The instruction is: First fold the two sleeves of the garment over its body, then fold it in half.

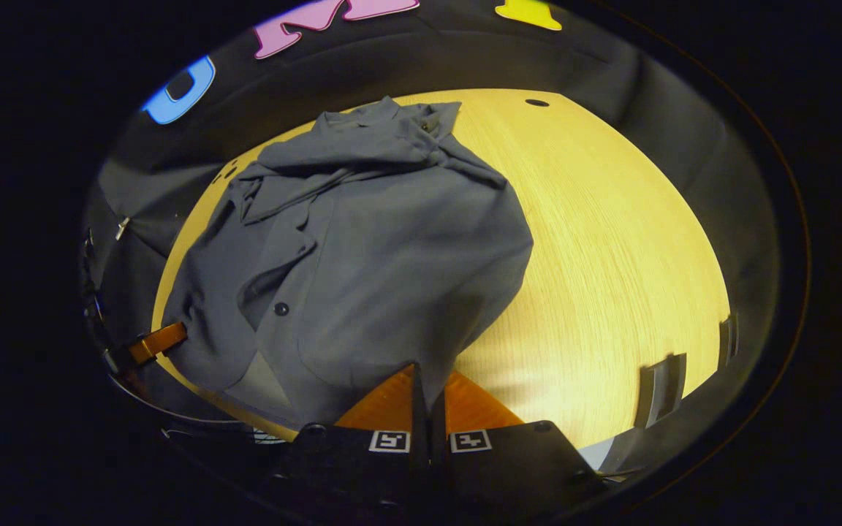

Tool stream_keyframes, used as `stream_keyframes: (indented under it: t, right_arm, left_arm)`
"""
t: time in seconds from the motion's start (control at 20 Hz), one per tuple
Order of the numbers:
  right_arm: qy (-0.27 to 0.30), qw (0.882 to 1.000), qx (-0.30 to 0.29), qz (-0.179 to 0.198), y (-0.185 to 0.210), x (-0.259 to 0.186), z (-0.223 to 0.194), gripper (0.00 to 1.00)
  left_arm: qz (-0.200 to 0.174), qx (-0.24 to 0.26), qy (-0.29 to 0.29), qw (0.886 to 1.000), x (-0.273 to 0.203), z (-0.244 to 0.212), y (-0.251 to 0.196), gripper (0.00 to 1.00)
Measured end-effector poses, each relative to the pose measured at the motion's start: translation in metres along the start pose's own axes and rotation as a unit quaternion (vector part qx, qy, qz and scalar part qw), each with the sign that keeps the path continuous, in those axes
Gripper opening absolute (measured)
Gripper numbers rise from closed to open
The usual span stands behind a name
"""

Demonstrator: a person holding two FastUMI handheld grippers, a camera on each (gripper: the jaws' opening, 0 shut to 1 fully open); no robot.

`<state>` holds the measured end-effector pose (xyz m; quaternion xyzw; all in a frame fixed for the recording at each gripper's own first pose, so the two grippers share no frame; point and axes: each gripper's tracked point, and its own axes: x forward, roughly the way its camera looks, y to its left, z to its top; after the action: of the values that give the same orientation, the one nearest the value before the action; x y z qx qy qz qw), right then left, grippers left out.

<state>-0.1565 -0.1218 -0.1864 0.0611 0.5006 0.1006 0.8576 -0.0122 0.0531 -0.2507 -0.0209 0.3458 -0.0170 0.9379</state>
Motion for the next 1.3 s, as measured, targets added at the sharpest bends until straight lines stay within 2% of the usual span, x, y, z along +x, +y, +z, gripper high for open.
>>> stream_keyframes:
  t: [0.3,0.5,0.75,1.05,1.15,1.2,1.3]
  right_arm:
    - [-0.039,0.999,-0.015,0.022,0.010,-0.008,0.049,0.05]
    - [-0.060,0.998,0.000,0.035,0.013,-0.012,0.078,0.05]
    - [-0.098,0.994,0.015,0.038,0.007,-0.018,0.120,0.05]
    - [-0.126,0.991,-0.010,0.036,0.002,-0.011,0.171,0.05]
    - [-0.141,0.989,-0.010,0.043,0.006,-0.009,0.196,0.05]
    - [-0.149,0.988,-0.012,0.047,0.007,-0.008,0.209,0.05]
    - [-0.162,0.985,-0.025,0.056,0.010,-0.005,0.234,0.05]
  left_arm:
    - [-0.013,-0.020,-0.027,0.999,-0.012,0.043,-0.024,0.06]
    - [-0.015,-0.016,-0.042,0.999,-0.018,0.072,-0.035,0.06]
    - [-0.018,-0.036,-0.059,0.997,-0.020,0.114,-0.042,0.06]
    - [-0.035,-0.060,-0.082,0.994,-0.014,0.178,-0.059,0.06]
    - [-0.029,-0.051,-0.097,0.994,-0.009,0.199,-0.059,0.06]
    - [-0.024,-0.047,-0.104,0.993,-0.006,0.209,-0.060,0.02]
    - [-0.022,-0.047,-0.115,0.992,-0.004,0.226,-0.070,0.06]
